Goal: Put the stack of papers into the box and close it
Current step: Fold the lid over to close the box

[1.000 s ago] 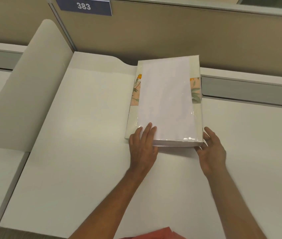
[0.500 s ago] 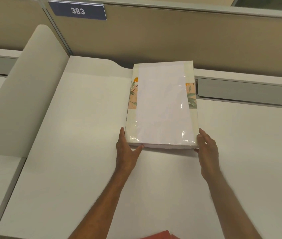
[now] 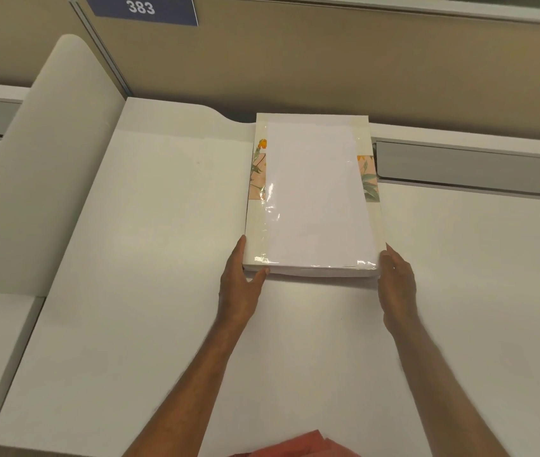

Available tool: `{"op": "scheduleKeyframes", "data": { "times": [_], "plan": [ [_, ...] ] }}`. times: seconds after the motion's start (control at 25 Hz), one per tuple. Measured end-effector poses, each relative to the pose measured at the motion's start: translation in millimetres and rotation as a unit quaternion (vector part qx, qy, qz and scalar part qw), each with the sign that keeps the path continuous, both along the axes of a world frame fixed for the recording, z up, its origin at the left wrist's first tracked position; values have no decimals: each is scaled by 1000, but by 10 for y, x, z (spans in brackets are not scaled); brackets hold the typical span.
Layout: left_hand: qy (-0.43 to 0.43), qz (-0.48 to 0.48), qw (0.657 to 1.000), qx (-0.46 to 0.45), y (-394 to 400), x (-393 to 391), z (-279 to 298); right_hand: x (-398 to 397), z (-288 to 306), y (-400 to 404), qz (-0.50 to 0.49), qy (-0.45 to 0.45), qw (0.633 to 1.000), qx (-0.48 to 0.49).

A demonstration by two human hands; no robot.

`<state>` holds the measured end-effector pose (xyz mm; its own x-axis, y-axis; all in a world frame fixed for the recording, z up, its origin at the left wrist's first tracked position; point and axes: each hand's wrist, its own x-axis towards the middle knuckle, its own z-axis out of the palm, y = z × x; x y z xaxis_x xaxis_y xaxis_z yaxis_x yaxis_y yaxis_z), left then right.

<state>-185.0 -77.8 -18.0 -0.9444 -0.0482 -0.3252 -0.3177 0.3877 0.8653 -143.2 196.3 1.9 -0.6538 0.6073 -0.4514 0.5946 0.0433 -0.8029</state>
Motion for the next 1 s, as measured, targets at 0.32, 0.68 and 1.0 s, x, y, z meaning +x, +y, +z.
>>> {"op": "scheduleKeyframes", "data": {
  "times": [0.32, 0.68, 1.0],
  "plan": [
    [19, -29, 998, -53, -15, -48, -36, -83, -101, -31, 37, -37, 998, 40],
    [20, -35, 997, -64, -17, -76, -11, -78, -279, 42, 62, -40, 994, 83],
    [17, -32, 997, -63, -41, -106, 4, -58, -328, -33, 35, -42, 997, 52]
  ]
}}
